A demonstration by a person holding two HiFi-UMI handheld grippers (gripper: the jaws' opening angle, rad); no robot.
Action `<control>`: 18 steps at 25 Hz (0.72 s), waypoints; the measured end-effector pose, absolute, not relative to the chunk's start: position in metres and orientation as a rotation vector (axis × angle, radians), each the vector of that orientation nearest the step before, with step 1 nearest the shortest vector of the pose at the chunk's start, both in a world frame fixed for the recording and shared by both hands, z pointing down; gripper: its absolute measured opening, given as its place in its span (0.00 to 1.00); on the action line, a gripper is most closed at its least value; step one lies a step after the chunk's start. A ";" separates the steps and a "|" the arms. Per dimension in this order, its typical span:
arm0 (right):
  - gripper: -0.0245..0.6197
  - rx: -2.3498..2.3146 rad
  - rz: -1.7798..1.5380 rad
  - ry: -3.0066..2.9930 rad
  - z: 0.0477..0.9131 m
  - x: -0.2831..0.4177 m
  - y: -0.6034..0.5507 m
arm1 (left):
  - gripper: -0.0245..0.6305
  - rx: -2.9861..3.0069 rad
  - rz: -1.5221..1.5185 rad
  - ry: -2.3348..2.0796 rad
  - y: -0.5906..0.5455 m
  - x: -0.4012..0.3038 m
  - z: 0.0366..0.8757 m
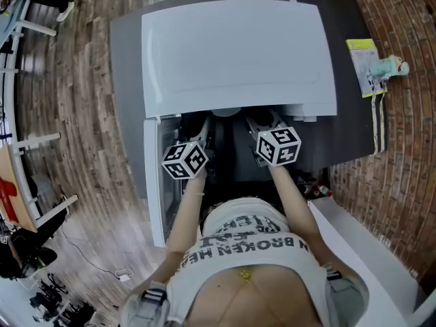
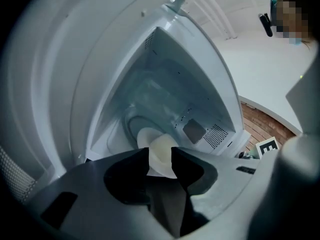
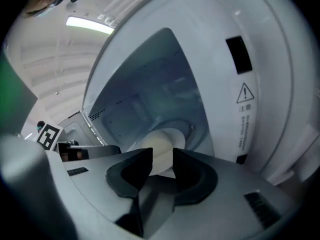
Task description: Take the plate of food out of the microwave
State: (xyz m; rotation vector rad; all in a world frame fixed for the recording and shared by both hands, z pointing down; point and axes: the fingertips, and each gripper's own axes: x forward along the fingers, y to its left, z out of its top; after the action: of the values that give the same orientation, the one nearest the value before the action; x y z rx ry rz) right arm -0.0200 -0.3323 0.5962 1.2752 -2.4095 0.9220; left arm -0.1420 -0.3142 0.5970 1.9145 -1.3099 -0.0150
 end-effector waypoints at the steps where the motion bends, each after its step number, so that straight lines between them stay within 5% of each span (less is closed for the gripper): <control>1: 0.20 1.282 0.944 -2.399 0.599 -0.019 -0.334 | 0.23 1.904 -0.011 -1.314 -0.316 -0.143 0.600; 18: 0.28 1.378 1.328 -2.295 0.634 -0.015 -0.350 | 0.32 1.783 -0.086 -1.322 -0.347 -0.154 0.631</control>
State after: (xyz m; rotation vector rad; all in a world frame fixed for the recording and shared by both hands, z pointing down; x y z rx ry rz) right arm -0.0152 -0.3504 0.6339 1.3779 -2.2953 1.3280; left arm -0.1543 -0.3473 0.6315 1.7829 -1.3223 -0.0863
